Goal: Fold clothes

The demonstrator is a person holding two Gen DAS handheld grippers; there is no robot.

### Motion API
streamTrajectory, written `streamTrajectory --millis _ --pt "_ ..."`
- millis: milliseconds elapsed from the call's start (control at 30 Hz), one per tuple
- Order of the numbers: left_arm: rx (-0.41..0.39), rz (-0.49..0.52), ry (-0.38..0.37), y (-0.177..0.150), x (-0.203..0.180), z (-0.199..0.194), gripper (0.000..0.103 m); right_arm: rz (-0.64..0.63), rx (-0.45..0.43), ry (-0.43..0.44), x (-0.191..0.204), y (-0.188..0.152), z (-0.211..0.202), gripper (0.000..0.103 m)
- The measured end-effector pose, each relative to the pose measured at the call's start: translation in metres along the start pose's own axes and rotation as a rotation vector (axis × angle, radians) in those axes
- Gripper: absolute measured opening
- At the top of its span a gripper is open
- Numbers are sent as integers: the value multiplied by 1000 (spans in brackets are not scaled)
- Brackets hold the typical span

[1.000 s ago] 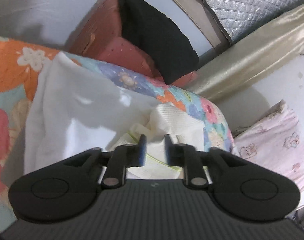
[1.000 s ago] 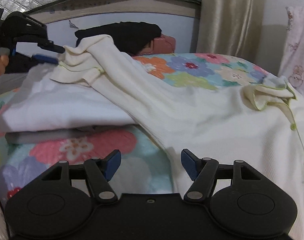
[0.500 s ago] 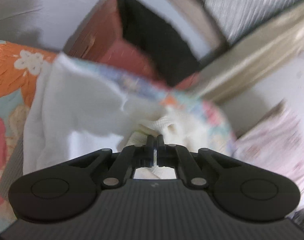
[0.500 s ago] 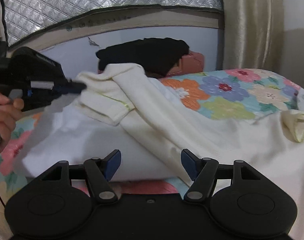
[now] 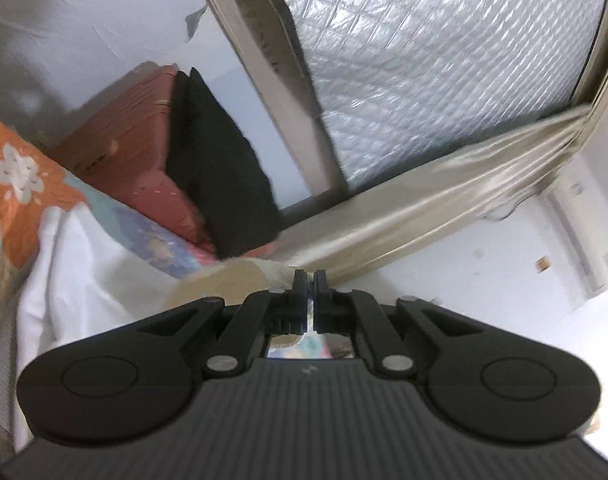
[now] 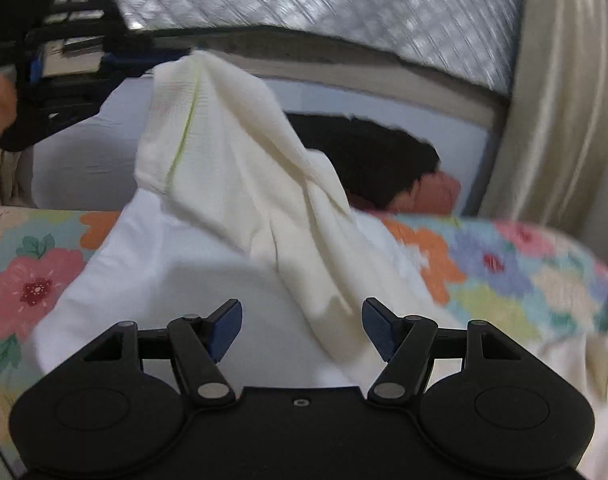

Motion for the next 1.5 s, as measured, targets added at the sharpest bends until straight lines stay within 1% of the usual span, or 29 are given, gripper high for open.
streamTrajectory --millis 100,200,233,267,400,433,467,500,533,567,600,633,667,700,733,800,867,900,967,1000,1033,1067,1167,1233,1267,1300,1367,1433,1500 --pt "32 -41 -45 0 -6 -5 1 10 -17 54 7 15 4 72" --pt "51 -53 -78 0 -18 -11 1 53 -70 131 15 34 -6 73" --pt "61 -55 -95 -1 -23 -11 1 62 -90 157 18 39 -10 79" --pt "72 -57 -114 -3 -28 -10 1 56 -116 166 21 45 -14 88" --pt "125 -29 -188 -15 -56 -7 1 -9 -182 87 27 61 -22 88" --pt "139 -26 -211 -18 -63 -6 1 -6 -184 69 24 64 -23 79" --pt "151 -28 -235 -21 -70 -5 1 13 -184 59 19 67 -25 59" --pt "160 -27 -253 -24 -74 -4 1 47 -178 58 9 67 -30 45" --pt "161 -8 -260 -29 -81 -2 1 82 -172 58 -1 68 -35 10" --pt "161 16 -265 -33 -88 0 2 131 -164 60 -16 68 -43 2" --pt "139 75 -277 -39 -98 1 5 177 -161 48 -34 66 -53 2" --pt "112 141 -290 -45 -108 2 23 223 -158 34 -54 64 -64 2" --pt "85 206 -303 -52 -118 3 37 266 -142 3 -80 57 -77 2" --pt "88 249 -319 -62 -126 7 57 308 -125 -29 -107 50 -89 2" --pt "117 264 -335 -71 -130 13 58 351 -108 -61 -134 43 -101 2" --pt "217 273 -342 -98 -134 33 58 433 -65 -160 -193 13 -128 2" --pt "282 305 -283 -129 -128 59 58 519 10 -258 -244 -25 -147 3" --pt "330 347 -224 -150 -121 75 58 572 60 -304 -270 -48 -155 3" --pt "424 480 -32 -196 -100 107 58 660 156 -407 -306 -96 -166 4" --pt "448 569 54 -219 -89 119 58 682 217 -474 -317 -121 -171 4" --pt "469 659 136 -241 -78 132 58 698 263 -510 -323 -139 -172 4" --pt "509 724 186 -261 -67 142 58 713 307 -544 -328 -157 -173 5" --pt "667 700 294 -301 -25 166 54 763 324 -528 -331 -186 -167 9" --pt "686 706 318 -309 -13 174 54 728 337 -564 -335 -197 -168 15" --pt "688 714 318 -310 -11 176 54 709 343 -583 -337 -202 -168 29" --pt "687 734 320 -312 -11 176 54 682 337 -601 -338 -205 -172 34" --pt "681 783 314 -316 -19 174 54 632 317 -625 -340 -210 -182 52" --pt "683 831 316 -321 -22 172 54 595 285 -631 -343 -210 -192 60" --pt "696 869 335 -327 -21 174 54 596 239 -604 -345 -210 -203 62"
Point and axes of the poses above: each gripper's, at about its wrist camera, not at the fingertips, and z roughly the way its jaws point, x to its left, y to its top, the point moved 6 cm from there along z, roughly the way its jaws point, and after that the axes turned 4 degrees about -x, right-handed, at the moved point
